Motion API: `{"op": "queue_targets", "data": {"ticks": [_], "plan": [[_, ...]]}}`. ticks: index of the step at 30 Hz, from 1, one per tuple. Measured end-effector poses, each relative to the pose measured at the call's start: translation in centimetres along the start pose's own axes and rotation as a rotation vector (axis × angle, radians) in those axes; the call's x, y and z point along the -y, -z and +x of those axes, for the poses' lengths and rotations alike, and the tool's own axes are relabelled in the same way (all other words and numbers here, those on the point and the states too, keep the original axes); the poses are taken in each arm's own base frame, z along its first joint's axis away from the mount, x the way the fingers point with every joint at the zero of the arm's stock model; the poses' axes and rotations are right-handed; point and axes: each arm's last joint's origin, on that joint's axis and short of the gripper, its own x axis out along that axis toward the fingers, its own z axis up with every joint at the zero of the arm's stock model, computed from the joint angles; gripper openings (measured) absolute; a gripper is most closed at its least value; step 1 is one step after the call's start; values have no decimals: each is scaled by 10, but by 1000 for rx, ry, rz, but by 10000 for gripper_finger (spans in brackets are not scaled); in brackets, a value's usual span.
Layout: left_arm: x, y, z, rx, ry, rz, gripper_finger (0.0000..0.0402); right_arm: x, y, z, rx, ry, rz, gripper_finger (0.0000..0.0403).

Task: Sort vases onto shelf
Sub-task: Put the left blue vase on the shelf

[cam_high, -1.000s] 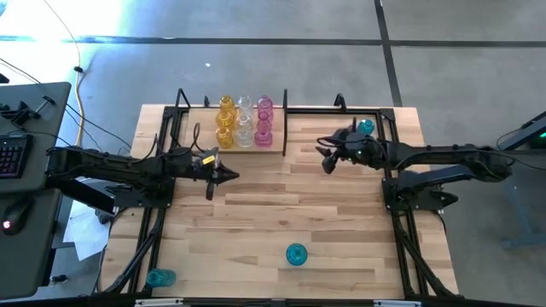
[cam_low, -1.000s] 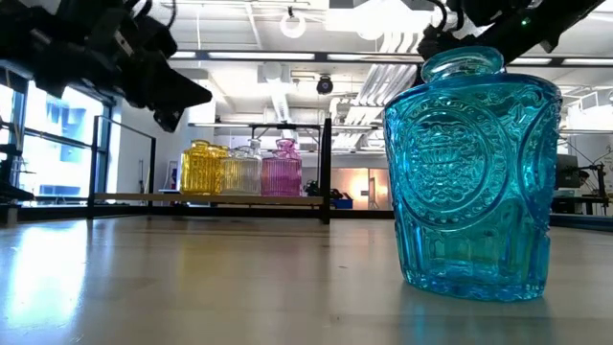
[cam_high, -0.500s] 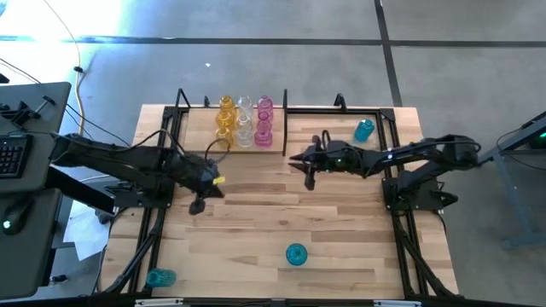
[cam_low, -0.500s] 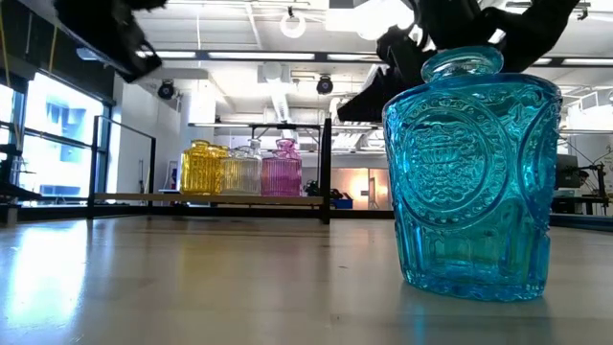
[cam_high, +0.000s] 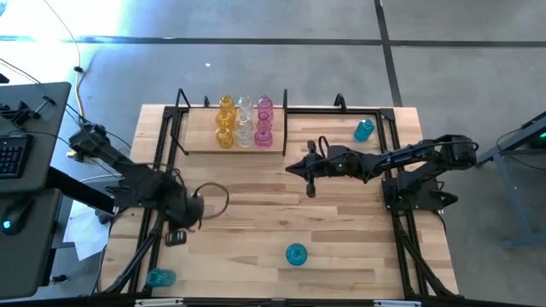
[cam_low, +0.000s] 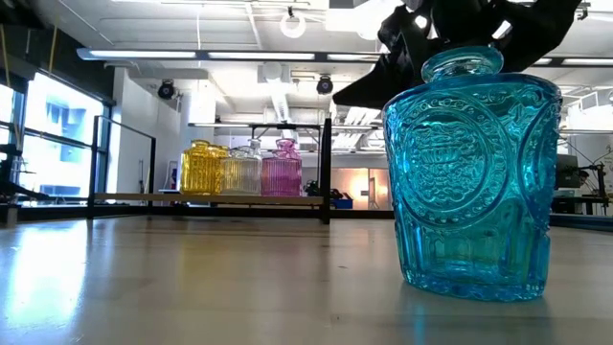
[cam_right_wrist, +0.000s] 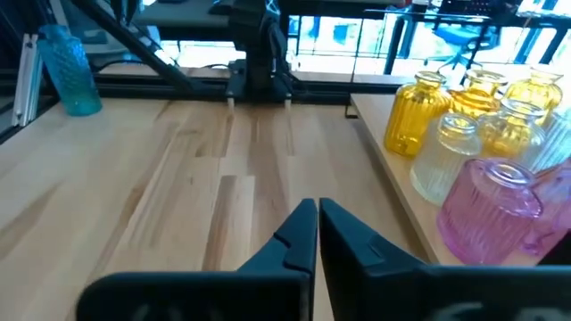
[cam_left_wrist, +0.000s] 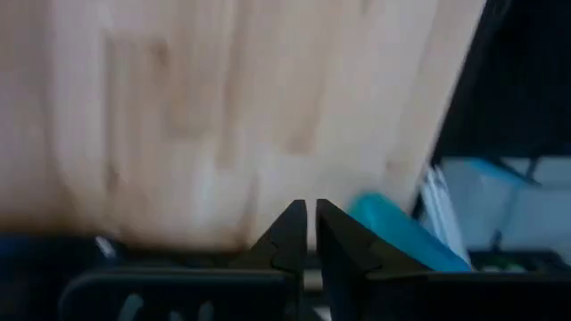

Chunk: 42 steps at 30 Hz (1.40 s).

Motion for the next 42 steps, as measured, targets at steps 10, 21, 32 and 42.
{"op": "queue_targets", "data": {"ticks": [10,21,32,42], "plan": [[67,20,7,-244,61,-150,108,0,0,0,1,-2,-23,0],[100,60,29,-174,3,-180,122,0,0,0,1,-2,-23,0],[106,73,57,-208,-17,-173,115,-10,-1,0,11,-34,-31,0],[108,76,58,-209,-11,-177,115,-11,-2,0,14,-37,-32,0]]}}
